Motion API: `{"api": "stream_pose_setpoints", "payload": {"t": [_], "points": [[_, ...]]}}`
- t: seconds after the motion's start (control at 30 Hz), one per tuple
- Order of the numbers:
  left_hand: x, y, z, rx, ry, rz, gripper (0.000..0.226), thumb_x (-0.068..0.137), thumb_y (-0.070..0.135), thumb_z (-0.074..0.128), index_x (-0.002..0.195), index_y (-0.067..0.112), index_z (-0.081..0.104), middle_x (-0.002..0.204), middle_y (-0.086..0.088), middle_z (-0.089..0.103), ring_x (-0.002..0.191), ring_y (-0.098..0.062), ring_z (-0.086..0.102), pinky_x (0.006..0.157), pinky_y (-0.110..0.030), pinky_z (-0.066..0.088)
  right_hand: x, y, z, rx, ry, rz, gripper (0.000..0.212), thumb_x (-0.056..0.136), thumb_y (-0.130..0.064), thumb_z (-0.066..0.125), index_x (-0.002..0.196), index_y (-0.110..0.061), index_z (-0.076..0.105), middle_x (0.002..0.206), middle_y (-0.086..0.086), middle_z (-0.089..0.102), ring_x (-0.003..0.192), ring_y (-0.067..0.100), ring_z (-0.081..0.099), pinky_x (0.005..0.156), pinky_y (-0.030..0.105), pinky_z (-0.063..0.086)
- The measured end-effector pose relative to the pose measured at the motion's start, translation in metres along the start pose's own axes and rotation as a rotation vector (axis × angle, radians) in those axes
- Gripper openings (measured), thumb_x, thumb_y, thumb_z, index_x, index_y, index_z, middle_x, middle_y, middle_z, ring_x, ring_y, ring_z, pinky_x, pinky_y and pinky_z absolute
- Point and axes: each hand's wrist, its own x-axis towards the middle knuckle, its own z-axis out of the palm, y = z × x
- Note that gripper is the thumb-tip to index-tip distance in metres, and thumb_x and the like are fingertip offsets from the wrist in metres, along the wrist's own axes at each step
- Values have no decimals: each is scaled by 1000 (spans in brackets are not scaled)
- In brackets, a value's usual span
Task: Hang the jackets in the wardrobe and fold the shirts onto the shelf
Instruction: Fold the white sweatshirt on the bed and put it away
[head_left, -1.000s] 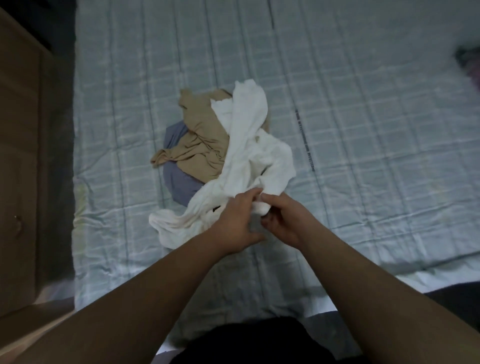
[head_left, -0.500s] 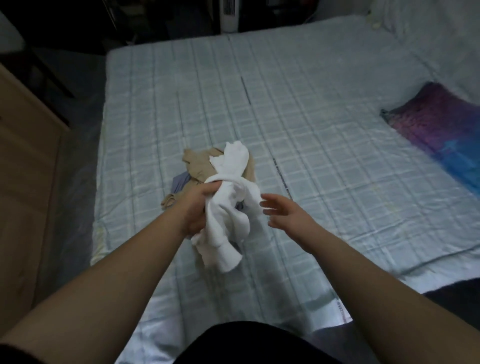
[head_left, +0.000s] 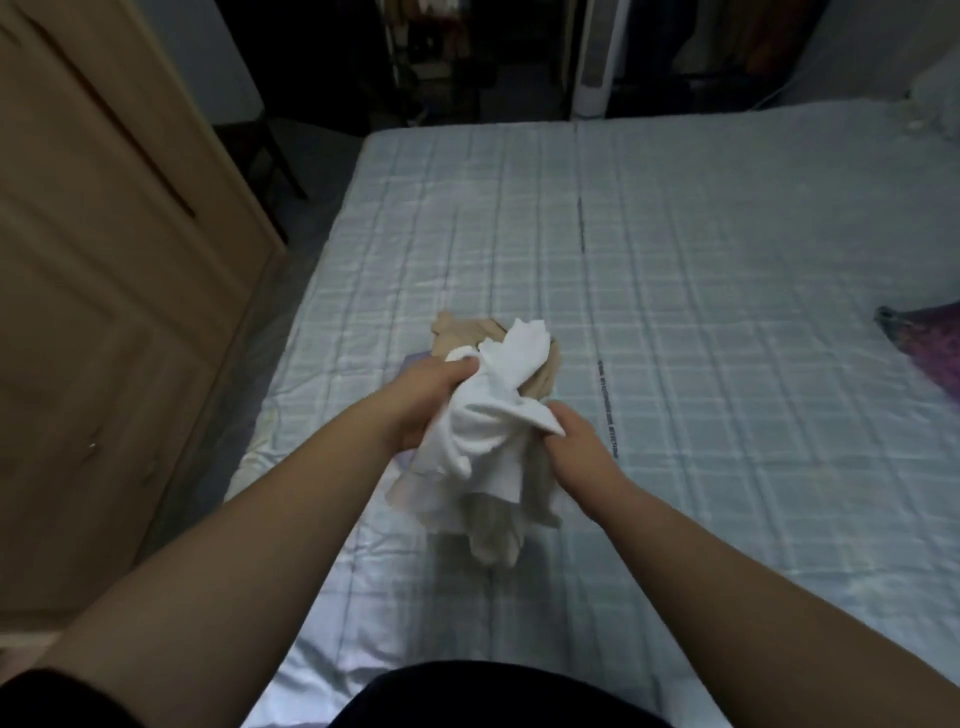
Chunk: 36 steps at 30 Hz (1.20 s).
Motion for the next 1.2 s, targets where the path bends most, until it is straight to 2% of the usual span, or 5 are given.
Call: {"api": "stream_pose_setpoints", "payload": {"t": [0.2,0.53,0.77,0.97,1.2], "points": [[-21,-1,11,183,242,154,41,70,33,72,106,14,69,107,-11,72,100,-28,68,91,-50,54,2,-12,-92,32,95,-107,14,92,-12,50,95,-11,64,88,3,63,76,12,54,62,20,43],[-32,-47,24,323,213,-148,31,60,17,54,90,19,65,94,-13,60,91,-29,58,74,-39,45,-17,63,-107,-280,-522,15,44,73,-43,60,111,-24,70,113,-1,67,106,18,62,94,36,48],[-44,-148,9,458,276,-351,23,85,-4,46,92,11,61,76,-13,54,62,-23,46,53,-26,33,-36,144,-64,-272,-763,333,38,87,-5,52,115,-23,70,96,-5,69,86,13,60,65,17,44],[-49,-180,-11,268,225,-522,49,45,5,41,78,9,76,81,-19,67,75,-30,60,69,-32,45,-18,174,-44,-247,-580,454,33,89,-1,51,115,-17,63,105,16,71,71,19,61,57,24,44],[-63,-184,-42,202,87,-600,31,88,23,70,114,8,68,109,-14,73,104,-34,68,96,-46,51,23,181,1,-205,-305,322,60,89,-6,58,144,-22,41,109,10,60,86,23,57,71,22,45]]}}
